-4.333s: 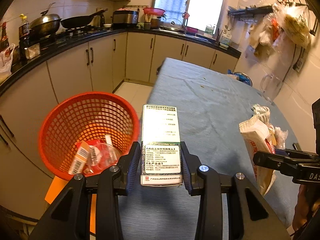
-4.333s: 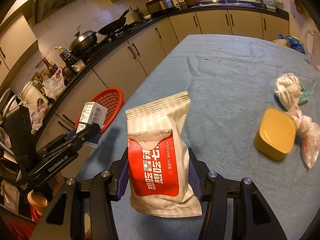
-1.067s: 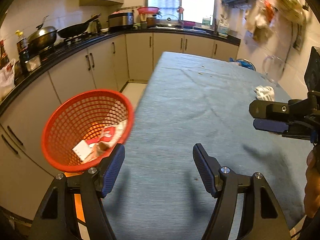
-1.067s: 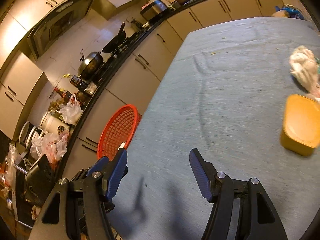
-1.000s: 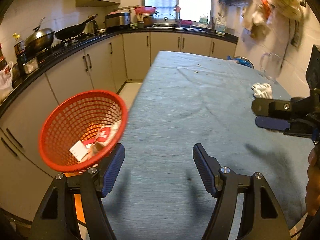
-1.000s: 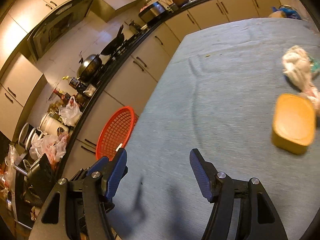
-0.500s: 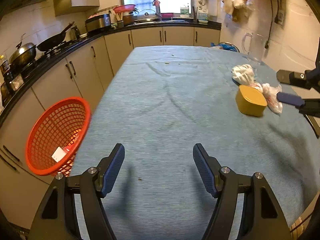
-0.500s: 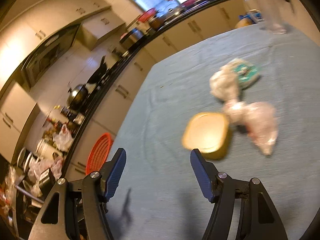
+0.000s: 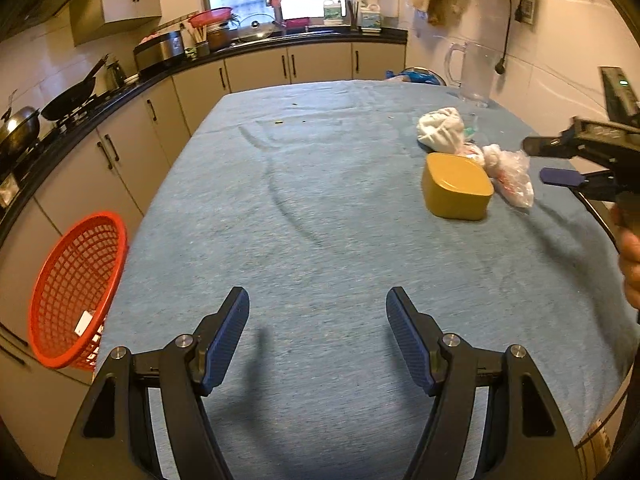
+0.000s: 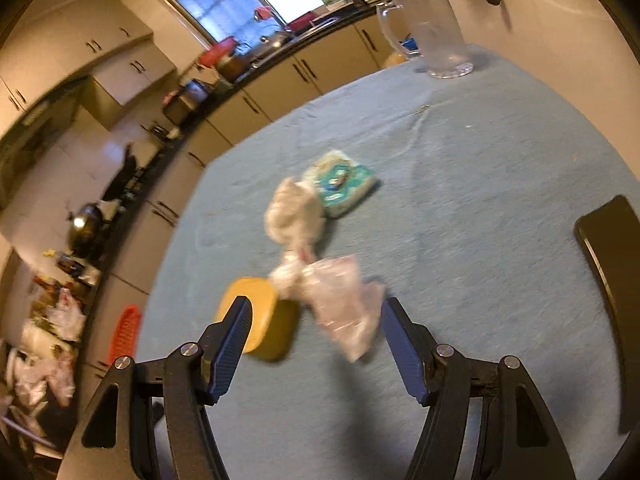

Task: Collect trash
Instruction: 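Grasp the clear plastic bag with the right gripper, then grasp the yellow plastic container with the left gripper while the right gripper holds the bag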

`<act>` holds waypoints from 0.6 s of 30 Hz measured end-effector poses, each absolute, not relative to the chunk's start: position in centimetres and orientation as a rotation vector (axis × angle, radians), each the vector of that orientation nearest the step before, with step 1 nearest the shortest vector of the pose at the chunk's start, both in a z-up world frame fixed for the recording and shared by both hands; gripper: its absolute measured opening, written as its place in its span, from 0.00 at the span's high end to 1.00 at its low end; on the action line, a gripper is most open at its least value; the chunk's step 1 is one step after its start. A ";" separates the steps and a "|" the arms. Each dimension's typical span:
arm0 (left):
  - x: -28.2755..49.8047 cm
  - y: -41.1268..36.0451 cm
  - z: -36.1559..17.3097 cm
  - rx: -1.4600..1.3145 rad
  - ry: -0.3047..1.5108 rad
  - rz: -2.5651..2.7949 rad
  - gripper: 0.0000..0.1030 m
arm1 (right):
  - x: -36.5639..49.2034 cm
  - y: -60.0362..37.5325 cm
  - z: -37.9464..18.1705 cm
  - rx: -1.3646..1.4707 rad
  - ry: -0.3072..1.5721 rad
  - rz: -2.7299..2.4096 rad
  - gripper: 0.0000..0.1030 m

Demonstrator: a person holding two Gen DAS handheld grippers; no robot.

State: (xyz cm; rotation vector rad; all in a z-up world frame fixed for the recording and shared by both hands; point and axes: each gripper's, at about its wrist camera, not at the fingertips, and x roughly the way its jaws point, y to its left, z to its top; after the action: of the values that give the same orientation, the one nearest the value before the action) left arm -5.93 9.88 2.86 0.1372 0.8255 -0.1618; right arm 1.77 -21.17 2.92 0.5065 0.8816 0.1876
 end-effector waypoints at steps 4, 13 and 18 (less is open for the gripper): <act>-5.6 9.3 2.8 0.144 0.839 -0.185 0.32 | 3.0 -20.9 1.9 0.448 0.903 0.159 0.31; -4.0 7.5 3.5 0.138 0.861 -0.248 0.31 | 4.6 -19.6 0.7 0.408 0.917 0.251 0.69; -2.2 5.8 4.0 0.112 0.887 -0.296 0.24 | 3.6 -21.1 1.2 0.482 0.839 0.272 0.73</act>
State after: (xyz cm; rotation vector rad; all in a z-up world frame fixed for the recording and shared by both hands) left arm -2.22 5.76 3.97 0.1115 0.8868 -0.2961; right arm 3.55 -21.11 1.25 0.4822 0.8389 0.2724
